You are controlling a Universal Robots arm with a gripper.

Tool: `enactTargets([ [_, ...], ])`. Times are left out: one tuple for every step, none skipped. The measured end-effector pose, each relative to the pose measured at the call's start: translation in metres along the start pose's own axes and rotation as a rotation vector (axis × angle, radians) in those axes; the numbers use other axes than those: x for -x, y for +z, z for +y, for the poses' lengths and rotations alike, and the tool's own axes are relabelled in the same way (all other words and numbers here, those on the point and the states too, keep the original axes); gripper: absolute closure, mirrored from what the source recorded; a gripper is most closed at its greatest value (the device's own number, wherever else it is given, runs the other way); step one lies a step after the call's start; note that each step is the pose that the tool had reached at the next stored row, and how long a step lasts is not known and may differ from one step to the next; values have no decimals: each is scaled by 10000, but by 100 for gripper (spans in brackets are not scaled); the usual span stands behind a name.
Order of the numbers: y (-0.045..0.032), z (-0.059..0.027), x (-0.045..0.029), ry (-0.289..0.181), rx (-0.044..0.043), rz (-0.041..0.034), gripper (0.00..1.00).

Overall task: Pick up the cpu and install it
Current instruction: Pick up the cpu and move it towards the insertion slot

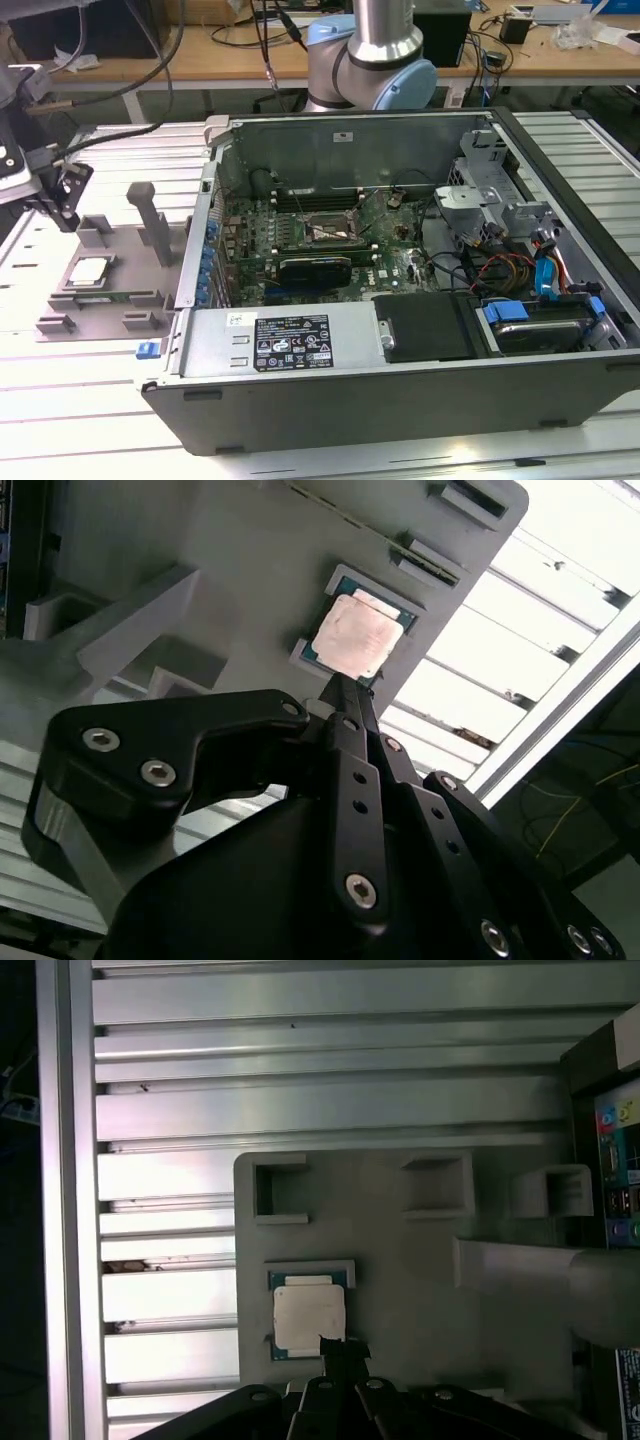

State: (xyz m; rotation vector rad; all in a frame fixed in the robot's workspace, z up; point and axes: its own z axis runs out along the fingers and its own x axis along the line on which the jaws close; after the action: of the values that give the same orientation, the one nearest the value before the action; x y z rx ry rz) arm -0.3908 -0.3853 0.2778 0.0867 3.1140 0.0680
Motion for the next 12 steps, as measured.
enactTargets([
  [47,-7,-22,2,0,1,89],
  [93,-16,-38,1,0,0,89],
  [129,-23,-48,2,0,1,89],
  [148,-26,-51,3,0,0,89],
  [165,-31,-52,3,0,1,89],
  [189,-41,-54,3,0,1,89],
  [209,-52,-54,2,-1,1,89],
  [242,-73,-54,3,-1,2,89],
  [270,-87,-52,2,1,0,89],
  [292,-91,-53,2,1,0,89],
  [308,-93,-54,4,0,2,89],
  [345,-96,-55,-1,0,2,89],
])
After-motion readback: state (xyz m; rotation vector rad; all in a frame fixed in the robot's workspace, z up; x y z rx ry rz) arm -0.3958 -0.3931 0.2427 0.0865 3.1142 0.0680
